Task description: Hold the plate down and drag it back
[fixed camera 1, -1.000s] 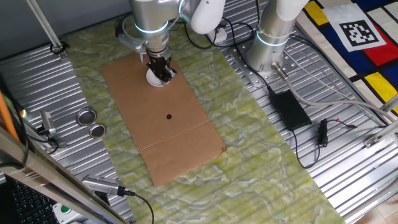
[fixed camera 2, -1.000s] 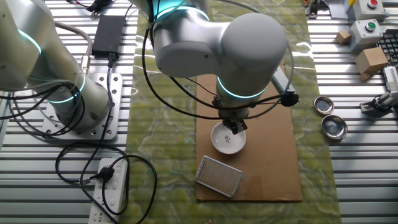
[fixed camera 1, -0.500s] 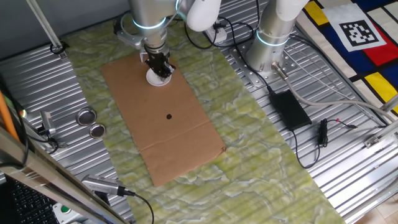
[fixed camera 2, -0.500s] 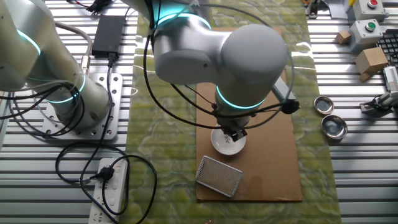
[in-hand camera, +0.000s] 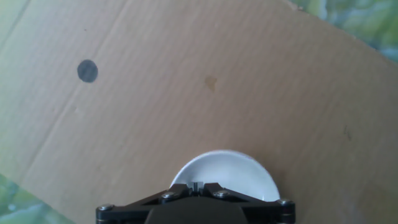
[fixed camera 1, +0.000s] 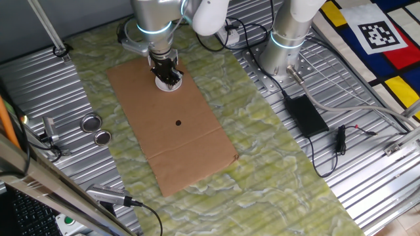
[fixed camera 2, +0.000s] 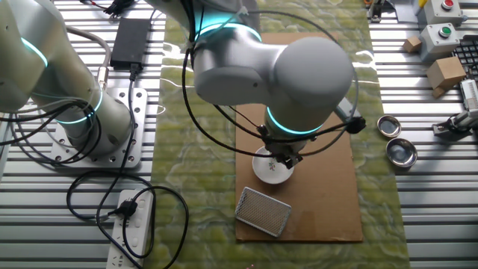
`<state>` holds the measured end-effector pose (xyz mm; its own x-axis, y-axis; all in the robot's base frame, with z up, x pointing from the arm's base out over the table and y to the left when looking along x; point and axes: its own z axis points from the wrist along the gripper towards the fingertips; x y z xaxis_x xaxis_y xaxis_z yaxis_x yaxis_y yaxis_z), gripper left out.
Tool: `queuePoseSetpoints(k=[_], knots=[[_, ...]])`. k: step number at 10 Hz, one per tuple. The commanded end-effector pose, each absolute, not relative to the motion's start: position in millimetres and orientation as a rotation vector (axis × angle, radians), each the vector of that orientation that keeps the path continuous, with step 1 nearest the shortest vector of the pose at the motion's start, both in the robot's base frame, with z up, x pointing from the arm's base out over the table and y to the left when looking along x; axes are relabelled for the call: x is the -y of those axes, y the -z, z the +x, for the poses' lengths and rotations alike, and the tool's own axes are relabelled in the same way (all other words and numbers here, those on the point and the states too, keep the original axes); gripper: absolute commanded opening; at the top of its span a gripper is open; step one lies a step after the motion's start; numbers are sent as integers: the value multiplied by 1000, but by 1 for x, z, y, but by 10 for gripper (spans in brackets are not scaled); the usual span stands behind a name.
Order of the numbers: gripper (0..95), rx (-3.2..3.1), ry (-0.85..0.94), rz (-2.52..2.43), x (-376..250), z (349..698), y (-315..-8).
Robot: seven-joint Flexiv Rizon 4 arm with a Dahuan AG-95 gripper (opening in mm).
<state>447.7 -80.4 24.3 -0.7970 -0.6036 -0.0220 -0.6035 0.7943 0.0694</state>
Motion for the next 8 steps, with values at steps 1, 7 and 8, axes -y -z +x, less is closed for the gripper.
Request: queuePoseSetpoints(k=[1, 7, 8], knots=[[0, 2994, 125, 988, 80, 449, -22], [0, 3014, 178, 952, 75, 450, -24], [0, 3016, 180, 951, 74, 450, -23]])
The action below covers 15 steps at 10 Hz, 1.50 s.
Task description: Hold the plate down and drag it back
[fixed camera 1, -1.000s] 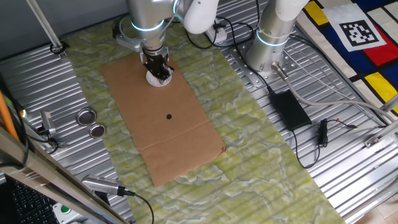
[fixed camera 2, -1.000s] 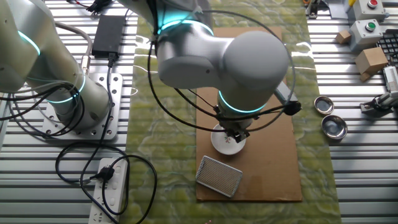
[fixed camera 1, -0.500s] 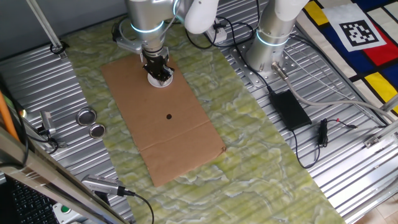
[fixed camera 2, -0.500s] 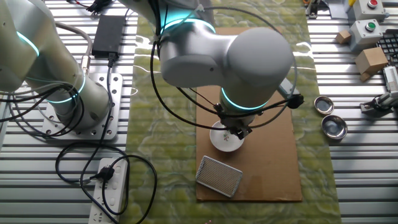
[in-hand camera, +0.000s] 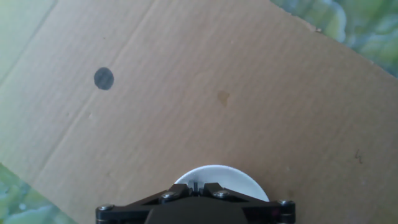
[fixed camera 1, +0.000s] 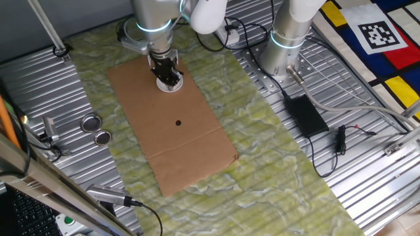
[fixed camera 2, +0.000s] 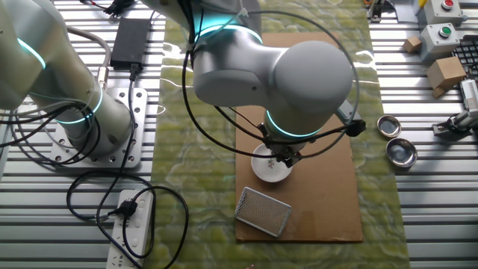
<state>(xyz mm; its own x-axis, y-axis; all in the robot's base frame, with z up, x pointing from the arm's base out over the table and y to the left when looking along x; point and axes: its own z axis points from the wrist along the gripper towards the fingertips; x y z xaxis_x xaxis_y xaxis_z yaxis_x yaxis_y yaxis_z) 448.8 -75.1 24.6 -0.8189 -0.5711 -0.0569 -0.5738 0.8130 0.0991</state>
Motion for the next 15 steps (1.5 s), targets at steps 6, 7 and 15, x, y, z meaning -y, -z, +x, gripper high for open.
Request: queuePoseSetpoints(k=[6, 7, 15], knots=[[0, -2981, -176, -941, 72, 451, -24], [0, -2990, -179, -947, 71, 451, -24], [0, -3018, -188, -940, 63, 453, -24]])
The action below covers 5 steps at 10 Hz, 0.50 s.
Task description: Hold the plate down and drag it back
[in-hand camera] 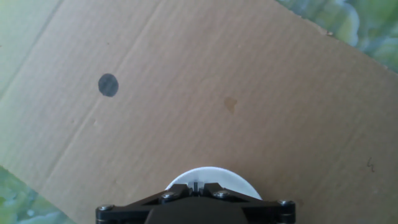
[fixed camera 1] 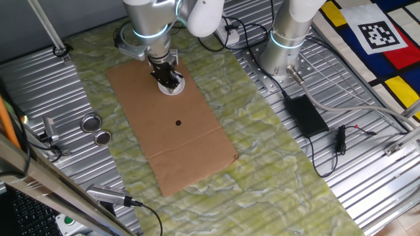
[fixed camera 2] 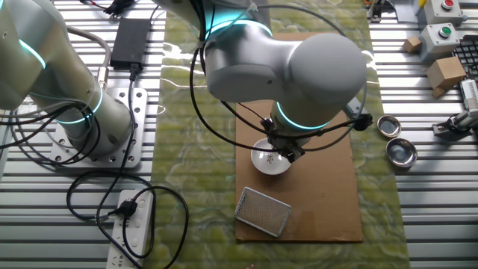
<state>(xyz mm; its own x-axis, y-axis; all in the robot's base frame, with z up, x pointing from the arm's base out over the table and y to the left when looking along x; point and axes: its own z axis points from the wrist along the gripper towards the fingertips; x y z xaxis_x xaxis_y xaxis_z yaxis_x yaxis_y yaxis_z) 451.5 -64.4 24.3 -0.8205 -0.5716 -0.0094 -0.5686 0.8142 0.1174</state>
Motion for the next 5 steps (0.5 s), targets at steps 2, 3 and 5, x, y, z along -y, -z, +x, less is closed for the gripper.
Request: queuePoseSetpoints(k=[2, 3, 5], knots=[[0, 2973, 186, 919, 59, 454, -25], [0, 2974, 186, 915, 58, 454, -26], [0, 2973, 182, 919, 57, 453, -27]])
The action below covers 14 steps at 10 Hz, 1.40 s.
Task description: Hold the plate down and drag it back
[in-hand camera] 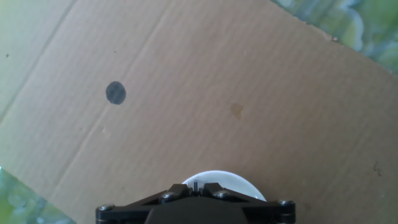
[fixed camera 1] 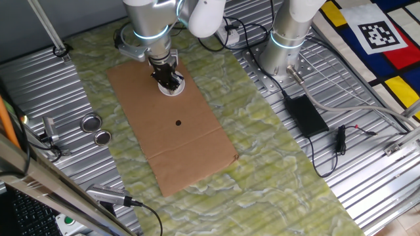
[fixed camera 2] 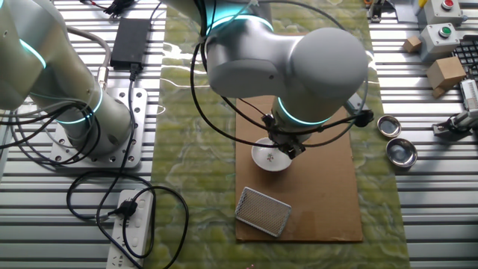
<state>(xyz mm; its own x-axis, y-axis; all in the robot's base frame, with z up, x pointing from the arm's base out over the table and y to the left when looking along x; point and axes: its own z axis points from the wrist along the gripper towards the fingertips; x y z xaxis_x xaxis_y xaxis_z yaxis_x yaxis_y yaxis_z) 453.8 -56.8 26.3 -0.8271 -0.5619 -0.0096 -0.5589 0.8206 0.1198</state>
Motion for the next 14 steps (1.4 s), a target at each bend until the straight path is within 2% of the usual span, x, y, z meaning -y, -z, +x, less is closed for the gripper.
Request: queuePoseSetpoints(k=[1, 6, 14], knots=[[0, 2969, 178, 926, 58, 453, -27], [0, 2880, 85, 1055, 69, 449, -30], [0, 2879, 84, 1072, 69, 450, -23]])
